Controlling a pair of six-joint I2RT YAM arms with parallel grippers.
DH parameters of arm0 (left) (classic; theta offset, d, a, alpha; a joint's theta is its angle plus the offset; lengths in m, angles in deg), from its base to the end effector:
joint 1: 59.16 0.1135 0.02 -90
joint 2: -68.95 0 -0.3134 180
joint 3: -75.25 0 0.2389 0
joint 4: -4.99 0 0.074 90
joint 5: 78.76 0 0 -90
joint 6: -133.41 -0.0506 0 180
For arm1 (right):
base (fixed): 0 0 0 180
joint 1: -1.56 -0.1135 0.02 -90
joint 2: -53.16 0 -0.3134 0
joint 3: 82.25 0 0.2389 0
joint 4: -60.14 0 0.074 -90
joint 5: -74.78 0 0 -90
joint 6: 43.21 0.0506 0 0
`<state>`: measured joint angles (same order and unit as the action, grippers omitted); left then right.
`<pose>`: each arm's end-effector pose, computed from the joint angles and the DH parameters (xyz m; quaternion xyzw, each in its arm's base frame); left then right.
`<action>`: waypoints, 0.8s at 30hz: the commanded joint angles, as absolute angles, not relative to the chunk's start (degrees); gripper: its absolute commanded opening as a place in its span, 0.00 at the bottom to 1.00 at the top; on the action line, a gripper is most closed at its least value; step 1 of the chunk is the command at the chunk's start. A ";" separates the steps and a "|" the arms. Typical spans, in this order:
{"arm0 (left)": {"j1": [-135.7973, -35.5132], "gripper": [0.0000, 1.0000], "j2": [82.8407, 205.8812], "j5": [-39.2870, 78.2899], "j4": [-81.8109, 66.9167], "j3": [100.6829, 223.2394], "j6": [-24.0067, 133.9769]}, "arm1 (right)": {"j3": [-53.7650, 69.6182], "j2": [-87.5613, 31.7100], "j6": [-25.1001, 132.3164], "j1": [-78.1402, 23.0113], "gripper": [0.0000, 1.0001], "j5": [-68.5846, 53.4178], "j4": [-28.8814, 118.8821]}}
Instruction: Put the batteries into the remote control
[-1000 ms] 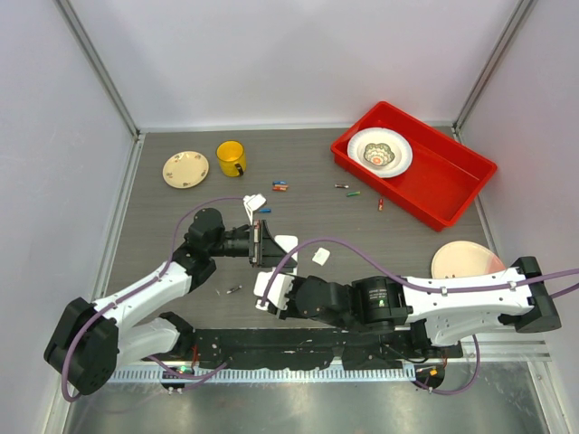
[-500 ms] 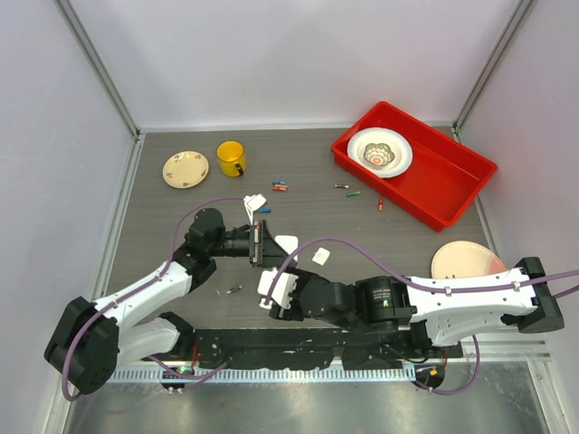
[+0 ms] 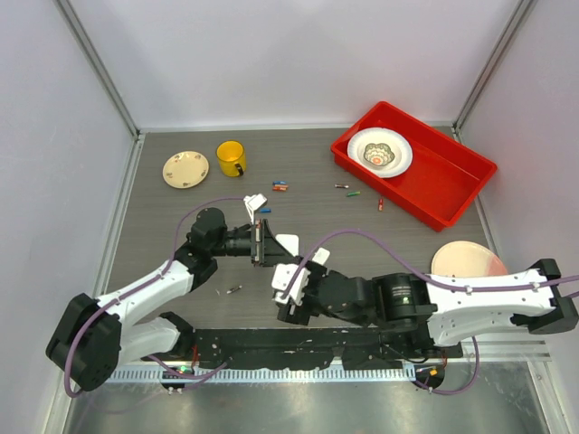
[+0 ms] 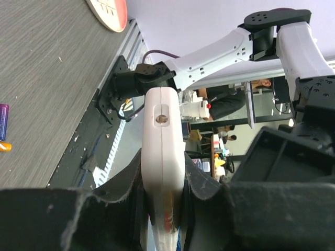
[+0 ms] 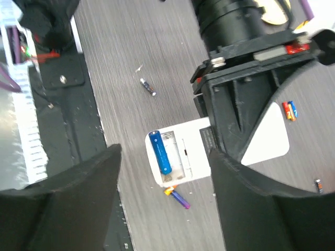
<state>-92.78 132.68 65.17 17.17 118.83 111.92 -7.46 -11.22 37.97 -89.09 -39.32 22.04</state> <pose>0.1509 -0.1494 0.2978 0.0823 0.7308 -0.6700 0.1014 0.0181 0.2261 0.3834 -0.5688 0.6233 0.1964 0.4993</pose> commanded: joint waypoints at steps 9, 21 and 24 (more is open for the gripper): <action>-92.73 0.00 132.94 57.31 25.15 120.20 112.13 | -14.71 4.02 62.67 -77.41 0.97 -53.30 38.66; -92.73 0.00 133.99 50.70 33.78 117.04 114.25 | -15.85 -1.42 79.31 -64.09 0.97 -26.39 34.87; -92.73 0.00 134.43 50.88 33.60 117.39 113.98 | -15.85 -2.48 79.23 -64.09 0.97 -24.72 34.26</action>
